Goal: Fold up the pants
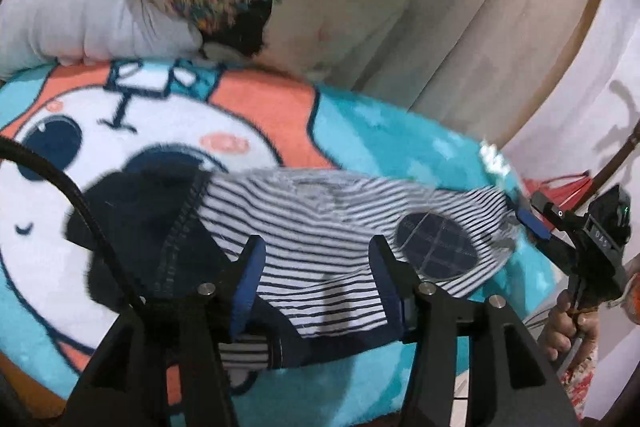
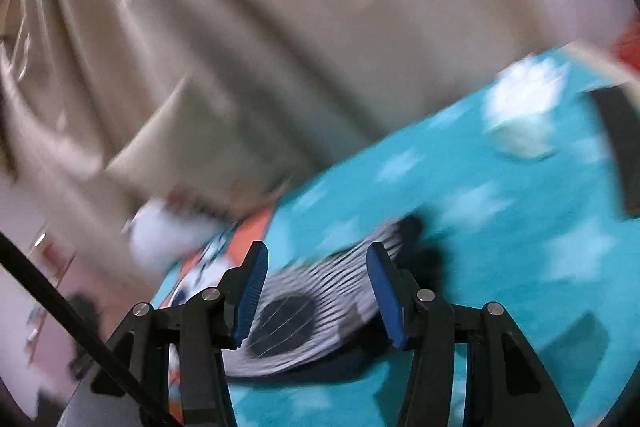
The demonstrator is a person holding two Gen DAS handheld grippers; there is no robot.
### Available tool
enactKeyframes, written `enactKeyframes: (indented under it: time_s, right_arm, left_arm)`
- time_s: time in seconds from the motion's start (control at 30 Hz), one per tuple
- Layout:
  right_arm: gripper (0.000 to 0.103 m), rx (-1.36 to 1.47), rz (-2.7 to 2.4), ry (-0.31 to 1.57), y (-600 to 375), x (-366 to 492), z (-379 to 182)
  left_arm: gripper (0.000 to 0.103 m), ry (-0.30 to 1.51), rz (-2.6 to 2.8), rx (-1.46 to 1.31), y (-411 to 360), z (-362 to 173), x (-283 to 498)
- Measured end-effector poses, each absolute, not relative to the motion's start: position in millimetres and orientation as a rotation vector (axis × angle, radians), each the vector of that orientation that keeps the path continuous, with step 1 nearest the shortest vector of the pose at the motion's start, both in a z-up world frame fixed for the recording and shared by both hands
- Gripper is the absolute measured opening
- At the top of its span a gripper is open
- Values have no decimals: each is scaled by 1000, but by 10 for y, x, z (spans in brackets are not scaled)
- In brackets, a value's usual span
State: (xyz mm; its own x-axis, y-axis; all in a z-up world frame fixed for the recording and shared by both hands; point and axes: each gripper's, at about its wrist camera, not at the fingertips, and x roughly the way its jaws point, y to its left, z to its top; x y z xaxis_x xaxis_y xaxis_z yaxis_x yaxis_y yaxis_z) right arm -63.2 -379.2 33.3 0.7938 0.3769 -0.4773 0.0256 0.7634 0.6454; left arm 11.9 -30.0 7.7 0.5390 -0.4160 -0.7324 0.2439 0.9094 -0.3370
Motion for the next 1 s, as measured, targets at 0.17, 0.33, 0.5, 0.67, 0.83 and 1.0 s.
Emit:
enactKeyframes:
  time_s: [0.17, 0.33, 0.5, 0.67, 0.83, 1.0]
  right_arm:
    - [38, 723, 84, 751, -3862, -469, -145]
    - [28, 765, 36, 683, -4092, -771, -111]
    - [74, 677, -136, 608, -4203, -1022, 44]
    - [55, 721, -18, 649, -4220, -1010, -106]
    - [17, 851, 159, 702, -4176, -732, -383]
    - [11, 938, 227, 565, -4325, -935, -181]
  left_arm:
    - [51, 1012, -364, -189, -329, -195, 191]
    - [52, 993, -378, -172, -347, -84, 137]
    - [53, 982, -402, -194, -353, 4, 68]
    - [54, 969, -408, -193, -387, 16, 63]
    - [54, 993, -398, -189, -441, -68, 60]
    - [54, 989, -392, -195, -419, -54, 58]
